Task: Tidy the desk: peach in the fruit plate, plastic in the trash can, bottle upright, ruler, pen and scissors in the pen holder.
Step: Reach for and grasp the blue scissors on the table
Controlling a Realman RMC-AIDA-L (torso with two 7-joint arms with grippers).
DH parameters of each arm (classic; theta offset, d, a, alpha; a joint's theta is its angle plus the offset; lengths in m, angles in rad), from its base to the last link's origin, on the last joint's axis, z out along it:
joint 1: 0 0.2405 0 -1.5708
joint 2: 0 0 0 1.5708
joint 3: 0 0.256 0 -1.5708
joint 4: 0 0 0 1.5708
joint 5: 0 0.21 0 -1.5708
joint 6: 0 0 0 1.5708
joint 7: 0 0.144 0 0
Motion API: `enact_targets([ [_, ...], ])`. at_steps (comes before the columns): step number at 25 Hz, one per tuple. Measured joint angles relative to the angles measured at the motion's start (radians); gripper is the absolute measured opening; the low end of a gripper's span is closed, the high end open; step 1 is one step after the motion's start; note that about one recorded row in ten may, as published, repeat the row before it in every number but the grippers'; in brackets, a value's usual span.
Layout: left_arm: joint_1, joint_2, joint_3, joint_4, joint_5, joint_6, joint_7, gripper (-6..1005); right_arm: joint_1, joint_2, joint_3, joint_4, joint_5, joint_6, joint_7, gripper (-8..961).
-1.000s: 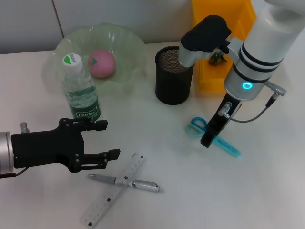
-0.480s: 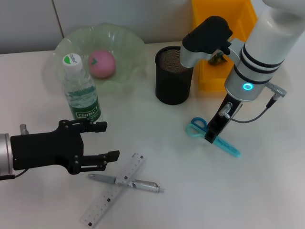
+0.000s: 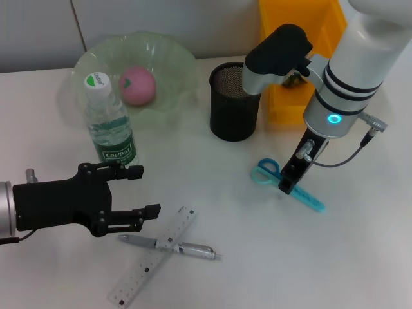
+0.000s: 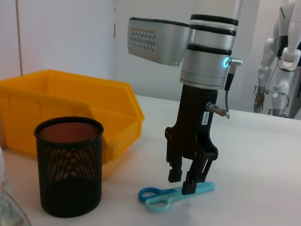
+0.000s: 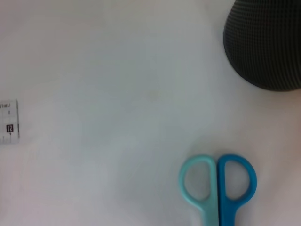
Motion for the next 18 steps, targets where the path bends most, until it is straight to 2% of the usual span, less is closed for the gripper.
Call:
enact_targets([
  [3,0.000,0.000,0.000,0.000,0.000,0.000,0.000,797,0.000,0.000,-0.003,0.000,0.002,0.000,0.001,371],
  [9,0.000,0.001,-0.002,0.000,0.000,0.000,0.000,797,0.000,0.000,-0.003,0.000,0.003,0.001,0.000,473],
  [18,0.000,0.001,-0.005,0.000,0.000,0.000,0.000,797,-0.001,0.001,-0.003,0.016,0.006,0.013,-0.002,483],
])
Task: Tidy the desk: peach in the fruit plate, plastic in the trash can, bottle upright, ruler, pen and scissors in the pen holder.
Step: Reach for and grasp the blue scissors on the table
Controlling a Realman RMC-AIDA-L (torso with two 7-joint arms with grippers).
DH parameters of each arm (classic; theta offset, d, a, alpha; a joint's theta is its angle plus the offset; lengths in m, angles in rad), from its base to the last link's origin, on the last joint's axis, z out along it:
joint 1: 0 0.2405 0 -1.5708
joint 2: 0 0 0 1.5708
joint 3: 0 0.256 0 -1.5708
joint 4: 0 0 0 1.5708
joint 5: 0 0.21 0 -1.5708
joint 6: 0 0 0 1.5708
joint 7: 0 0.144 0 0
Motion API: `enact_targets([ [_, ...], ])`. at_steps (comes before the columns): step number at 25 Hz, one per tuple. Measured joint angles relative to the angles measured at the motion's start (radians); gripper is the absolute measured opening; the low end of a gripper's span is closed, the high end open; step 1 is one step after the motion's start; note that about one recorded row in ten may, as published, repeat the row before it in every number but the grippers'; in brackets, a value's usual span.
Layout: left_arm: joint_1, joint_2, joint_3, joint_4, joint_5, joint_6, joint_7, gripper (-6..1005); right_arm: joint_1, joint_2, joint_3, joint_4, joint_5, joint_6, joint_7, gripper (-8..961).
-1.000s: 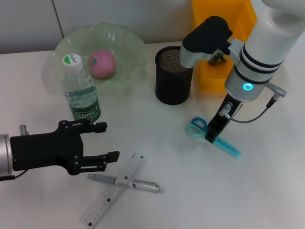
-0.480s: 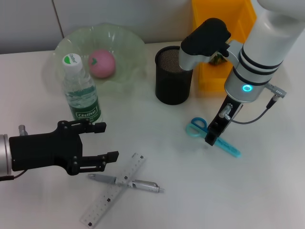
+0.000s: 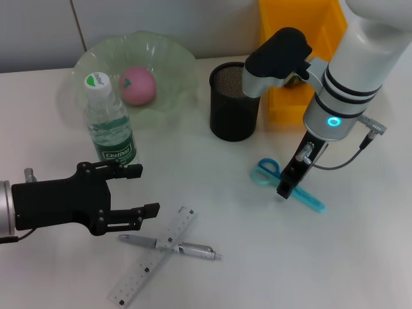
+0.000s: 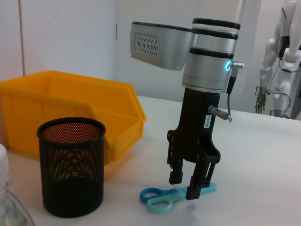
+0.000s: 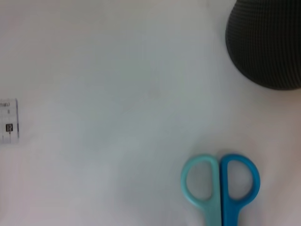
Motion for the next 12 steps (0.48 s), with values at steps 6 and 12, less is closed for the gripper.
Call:
enact_targets([
  [6,0.000,0.000,-0.003,-0.002,0.000,0.000,0.000,797,0.000,0.001,0.000,0.003,0.002,0.004,-0.002,480],
  [12,0.000,0.000,-0.003,-0.004,0.000,0.000,0.000,797,-0.001,0.001,-0.001,0.004,0.002,0.004,-0.003,474],
])
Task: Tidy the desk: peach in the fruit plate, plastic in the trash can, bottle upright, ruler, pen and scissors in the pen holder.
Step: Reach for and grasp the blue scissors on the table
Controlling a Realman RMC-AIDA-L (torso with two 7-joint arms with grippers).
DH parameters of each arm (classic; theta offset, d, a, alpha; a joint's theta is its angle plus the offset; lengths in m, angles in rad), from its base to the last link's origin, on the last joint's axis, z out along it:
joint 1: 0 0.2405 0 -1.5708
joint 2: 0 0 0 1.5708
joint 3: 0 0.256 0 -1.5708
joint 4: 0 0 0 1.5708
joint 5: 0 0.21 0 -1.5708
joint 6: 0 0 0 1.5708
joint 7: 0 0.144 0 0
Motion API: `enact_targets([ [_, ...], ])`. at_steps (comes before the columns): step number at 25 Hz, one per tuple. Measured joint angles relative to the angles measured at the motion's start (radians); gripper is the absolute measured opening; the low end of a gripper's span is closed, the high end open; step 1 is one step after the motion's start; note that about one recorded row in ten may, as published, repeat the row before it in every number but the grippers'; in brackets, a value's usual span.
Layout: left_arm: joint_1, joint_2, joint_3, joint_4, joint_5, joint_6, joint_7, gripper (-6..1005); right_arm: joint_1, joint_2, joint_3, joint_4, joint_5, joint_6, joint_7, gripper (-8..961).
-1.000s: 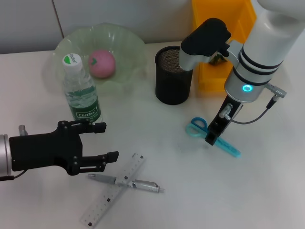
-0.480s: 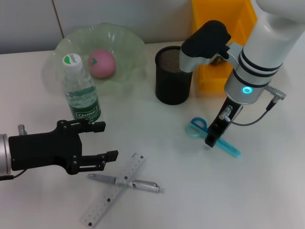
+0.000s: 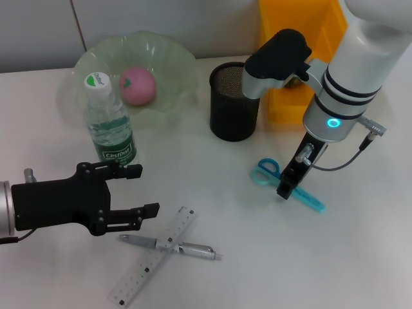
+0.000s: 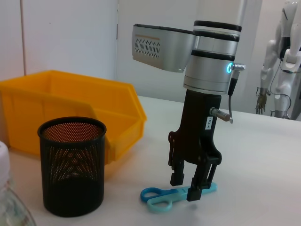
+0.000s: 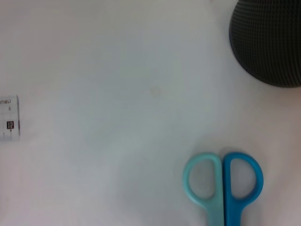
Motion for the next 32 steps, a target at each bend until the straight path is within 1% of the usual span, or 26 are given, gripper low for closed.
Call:
enact_targets([
  [3,0.001,0.000,0.000,-0.001,0.000,0.001,0.000,797,0.000,0.000,-0.001,0.000,0.000,0.000,0.000,470],
  [8,0.001,0.000,0.000,-0.004,0.000,0.001,0.000,798,0.000,0.000,-0.001,0.002,0.000,0.000,-0.001,378],
  [14,0.002,0.000,0.000,-0.004,0.000,0.003,-0.001,798,0.001,0.000,-0.001,0.004,0.000,0.000,-0.001,381],
  [32,0.003,0.000,-0.003,-0.003,0.000,0.008,-0.001,798,0.001,0.000,-0.012,0.007,0.000,0.002,-0.002,317],
])
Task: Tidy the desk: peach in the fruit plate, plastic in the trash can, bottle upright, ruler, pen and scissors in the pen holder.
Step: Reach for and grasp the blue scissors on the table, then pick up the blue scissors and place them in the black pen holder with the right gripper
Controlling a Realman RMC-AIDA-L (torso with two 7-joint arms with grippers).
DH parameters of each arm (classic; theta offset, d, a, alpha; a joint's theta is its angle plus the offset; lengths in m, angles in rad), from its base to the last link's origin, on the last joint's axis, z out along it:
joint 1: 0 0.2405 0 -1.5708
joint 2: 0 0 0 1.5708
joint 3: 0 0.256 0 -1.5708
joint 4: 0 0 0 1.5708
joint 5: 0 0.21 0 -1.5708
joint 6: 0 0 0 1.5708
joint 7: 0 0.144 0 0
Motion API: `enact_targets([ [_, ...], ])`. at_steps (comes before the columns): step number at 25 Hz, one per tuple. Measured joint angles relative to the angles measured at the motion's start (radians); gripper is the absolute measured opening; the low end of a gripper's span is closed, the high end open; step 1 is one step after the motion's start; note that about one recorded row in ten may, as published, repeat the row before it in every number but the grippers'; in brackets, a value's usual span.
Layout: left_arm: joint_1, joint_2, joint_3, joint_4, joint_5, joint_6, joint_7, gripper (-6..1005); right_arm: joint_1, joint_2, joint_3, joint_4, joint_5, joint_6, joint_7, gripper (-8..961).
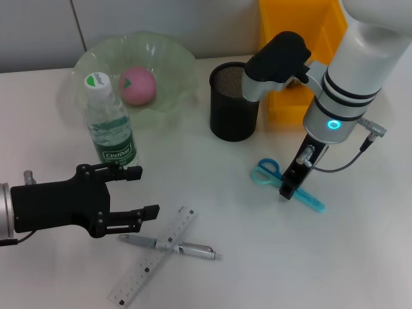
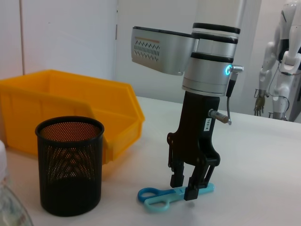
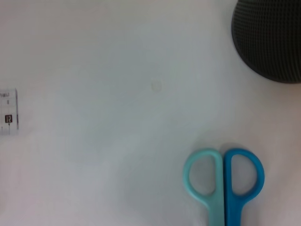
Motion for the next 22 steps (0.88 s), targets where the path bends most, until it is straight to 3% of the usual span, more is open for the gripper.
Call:
enact_targets([
  [22,0.000,0.000,-0.005,0.002,0.000,0.006,0.001,798,-0.002,0.000,0.001,0.008,0.000,0.007,-0.001,238],
])
